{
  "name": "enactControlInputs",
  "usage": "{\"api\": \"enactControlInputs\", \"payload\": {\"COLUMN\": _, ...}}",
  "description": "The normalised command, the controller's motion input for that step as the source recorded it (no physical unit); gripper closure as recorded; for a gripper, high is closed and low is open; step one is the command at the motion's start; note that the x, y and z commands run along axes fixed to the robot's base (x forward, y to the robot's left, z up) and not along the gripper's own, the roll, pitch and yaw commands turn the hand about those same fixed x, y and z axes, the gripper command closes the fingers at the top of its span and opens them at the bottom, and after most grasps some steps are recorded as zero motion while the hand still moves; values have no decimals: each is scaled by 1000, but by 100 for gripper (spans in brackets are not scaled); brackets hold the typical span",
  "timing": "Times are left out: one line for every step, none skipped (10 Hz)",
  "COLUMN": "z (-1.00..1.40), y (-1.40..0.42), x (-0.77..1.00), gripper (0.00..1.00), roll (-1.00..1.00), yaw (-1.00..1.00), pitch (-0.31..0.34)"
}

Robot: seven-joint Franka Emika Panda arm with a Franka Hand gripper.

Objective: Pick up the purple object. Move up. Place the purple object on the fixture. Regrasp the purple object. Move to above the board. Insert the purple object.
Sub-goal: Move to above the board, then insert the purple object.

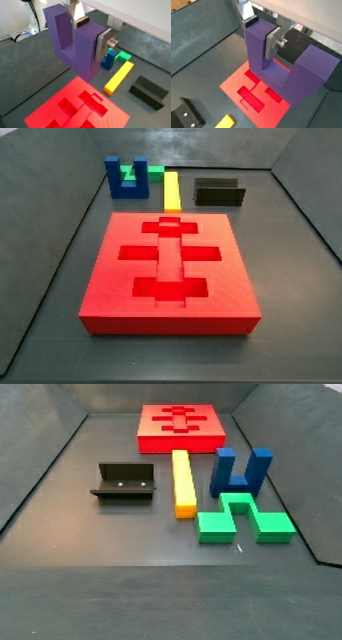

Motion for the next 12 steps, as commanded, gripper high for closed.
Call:
{"api": "enactControlInputs", "payload": {"z": 3, "y": 15, "x": -32, "gripper": 100, "roll": -222, "yaw": -10, "pitch": -23}}
{"api": "enactControlInputs", "payload": {"z": 0, "y": 0, "x": 0, "gripper": 100, "roll": -13, "yaw": 0, "pitch": 0}}
{"api": "enactControlInputs", "payload": {"z": 0, "y": -314, "x": 271, "gripper": 100, "roll": 166, "yaw": 0, "pitch": 163}}
{"api": "enactControlInputs", "payload": {"z": 0, "y": -166, "x": 354, "gripper": 100, "roll": 99, "yaw": 0, "pitch": 101}}
{"api": "enactControlInputs", "payload": {"z": -31, "y": -151, "x": 577, "gripper": 100, "roll": 54, "yaw": 0, "pitch": 13}}
{"api": "enactControlInputs", "payload": {"z": -91, "y": -166, "x": 780, "gripper": 100, "roll": 0, "yaw": 11, "pitch": 19}}
{"api": "enactControlInputs", "payload": {"z": -43, "y": -271, "x": 663, "gripper": 100, "roll": 0, "yaw": 123, "pitch": -3}}
{"api": "enactControlInputs", "payload": {"z": -49, "y": -423, "x": 551, "gripper": 100, "roll": 0, "yaw": 40, "pitch": -43}}
{"api": "enactControlInputs", "payload": {"z": -214, "y": -537, "x": 403, "gripper": 100, "roll": 0, "yaw": 106, "pitch": -117}}
{"api": "enactControlInputs", "payload": {"z": -291, "y": -514, "x": 369, "gripper": 100, "roll": 0, "yaw": 149, "pitch": -124}}
{"api": "enactControlInputs", "payload": {"z": -303, "y": -554, "x": 354, "gripper": 100, "roll": 0, "yaw": 71, "pitch": -60}}
{"api": "enactControlInputs", "payload": {"z": -309, "y": -534, "x": 486, "gripper": 100, "roll": 19, "yaw": 3, "pitch": 0}}
